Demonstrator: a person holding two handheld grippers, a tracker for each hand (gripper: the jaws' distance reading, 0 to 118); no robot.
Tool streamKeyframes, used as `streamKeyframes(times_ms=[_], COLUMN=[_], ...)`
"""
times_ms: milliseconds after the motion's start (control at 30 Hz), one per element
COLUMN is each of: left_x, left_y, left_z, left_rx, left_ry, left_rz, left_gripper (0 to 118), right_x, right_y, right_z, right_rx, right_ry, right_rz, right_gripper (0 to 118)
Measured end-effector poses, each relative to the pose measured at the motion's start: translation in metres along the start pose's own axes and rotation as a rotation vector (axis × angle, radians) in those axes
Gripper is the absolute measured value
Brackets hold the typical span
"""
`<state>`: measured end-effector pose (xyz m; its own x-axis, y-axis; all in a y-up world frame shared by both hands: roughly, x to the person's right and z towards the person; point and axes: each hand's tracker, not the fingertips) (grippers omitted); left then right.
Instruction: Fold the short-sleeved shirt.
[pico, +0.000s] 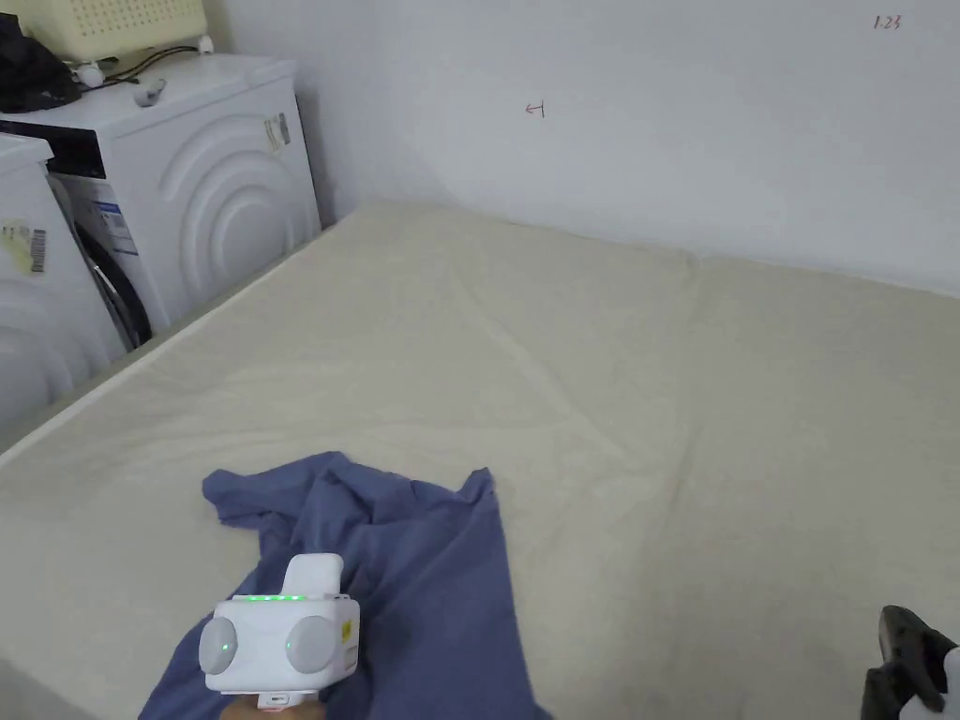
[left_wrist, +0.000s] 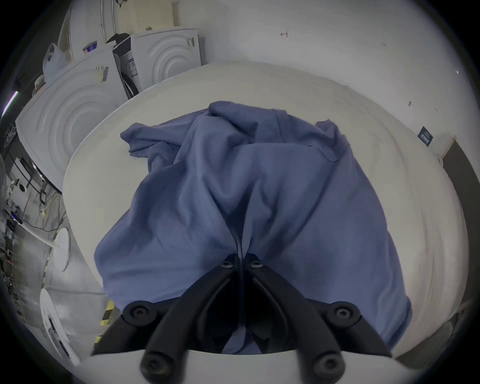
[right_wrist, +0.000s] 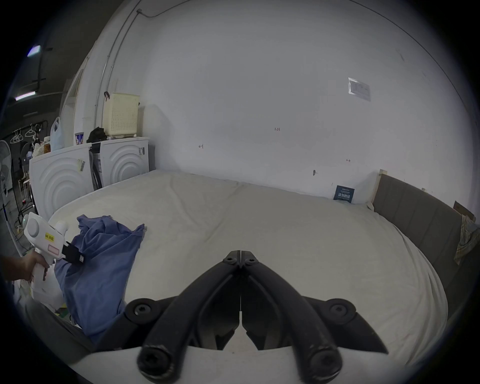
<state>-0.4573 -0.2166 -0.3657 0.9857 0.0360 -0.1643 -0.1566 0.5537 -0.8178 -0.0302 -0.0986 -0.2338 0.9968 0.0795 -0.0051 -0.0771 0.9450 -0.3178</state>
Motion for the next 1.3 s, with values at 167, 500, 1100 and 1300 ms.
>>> streamKeyframes(times_ms=[167, 500, 1100, 1300], left_x=[-0.004, 0.110, 0.391, 0.424], left_y=[0.003, 0.073, 0.055, -0.009], left_z=[0.046, 0.183, 0.230, 0.160], left_rx=[0.108, 0.331, 0.272, 0.028], left_ry=[-0.237, -0.509, -0.884, -0.841], left_rz=[0.137, -0.046, -0.460, -0.511], left_gripper=[3, 3, 3, 3], right_x=[0.012, 0.055, 0.172, 0.185], right_y=[0.001, 0.013, 0.003, -0.008], right_z=[0.013, 0.057, 0.137, 0.140], right_rx=[0.010, 0.096, 0.166, 0.141], right_ry=[-0.002, -0.038, -0.324, -0.358], right_rz=[-0.028, -0.089, -0.099, -0.119], right_gripper=[0, 0, 0, 0])
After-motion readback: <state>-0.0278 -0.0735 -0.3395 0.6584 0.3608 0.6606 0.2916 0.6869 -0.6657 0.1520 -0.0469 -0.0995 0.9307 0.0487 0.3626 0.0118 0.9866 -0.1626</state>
